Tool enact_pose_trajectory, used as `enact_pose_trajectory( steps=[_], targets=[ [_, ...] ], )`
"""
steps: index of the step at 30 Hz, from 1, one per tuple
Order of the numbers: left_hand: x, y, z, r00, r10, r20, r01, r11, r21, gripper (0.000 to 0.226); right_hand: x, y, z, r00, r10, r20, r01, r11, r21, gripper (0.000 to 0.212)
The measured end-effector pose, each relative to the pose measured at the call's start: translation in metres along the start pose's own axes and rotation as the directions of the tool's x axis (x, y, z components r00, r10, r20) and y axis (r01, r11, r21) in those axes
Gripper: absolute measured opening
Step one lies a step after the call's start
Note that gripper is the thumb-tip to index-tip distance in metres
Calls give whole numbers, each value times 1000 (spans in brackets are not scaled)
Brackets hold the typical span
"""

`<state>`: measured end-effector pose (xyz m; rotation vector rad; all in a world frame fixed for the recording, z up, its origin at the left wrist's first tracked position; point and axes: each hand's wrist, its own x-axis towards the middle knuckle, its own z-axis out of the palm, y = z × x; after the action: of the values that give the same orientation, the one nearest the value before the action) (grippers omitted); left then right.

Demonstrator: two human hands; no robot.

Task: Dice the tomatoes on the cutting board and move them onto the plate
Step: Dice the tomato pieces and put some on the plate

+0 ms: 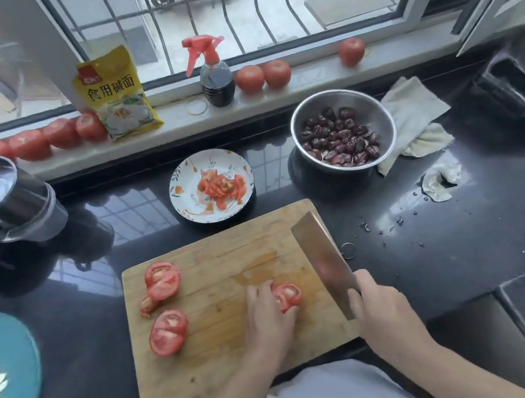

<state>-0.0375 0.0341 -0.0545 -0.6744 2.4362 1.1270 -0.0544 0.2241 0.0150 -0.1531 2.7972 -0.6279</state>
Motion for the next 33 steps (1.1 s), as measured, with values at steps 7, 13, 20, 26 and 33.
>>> enact_pose_trajectory(
  steps=[7, 13, 20, 26, 33],
  targets=[
    [-12, -7, 6, 995, -95, -43, 85, 977, -194, 36, -22, -19, 9, 965, -227, 131, 259, 907, -332, 50],
    [-17, -8, 8, 991, -119, -58, 98, 955, -281, 30, -23, -21, 14, 951, -241, 196, 295, 899, -325, 51],
    [-14, -6, 5, 989, -134, -67, 108, 946, -306, 29, -25, -22, 17, 933, -237, 270, 326, 873, -362, 62],
    [-12, -5, 4, 985, -159, -67, 128, 932, -339, 25, -31, -11, 12, 936, -230, 266, 319, 874, -366, 53],
    [-8, -6, 5, 987, -143, -68, 118, 952, -283, 22, -7, -26, 39, 922, -147, 359, 279, 895, -349, 29]
  ],
)
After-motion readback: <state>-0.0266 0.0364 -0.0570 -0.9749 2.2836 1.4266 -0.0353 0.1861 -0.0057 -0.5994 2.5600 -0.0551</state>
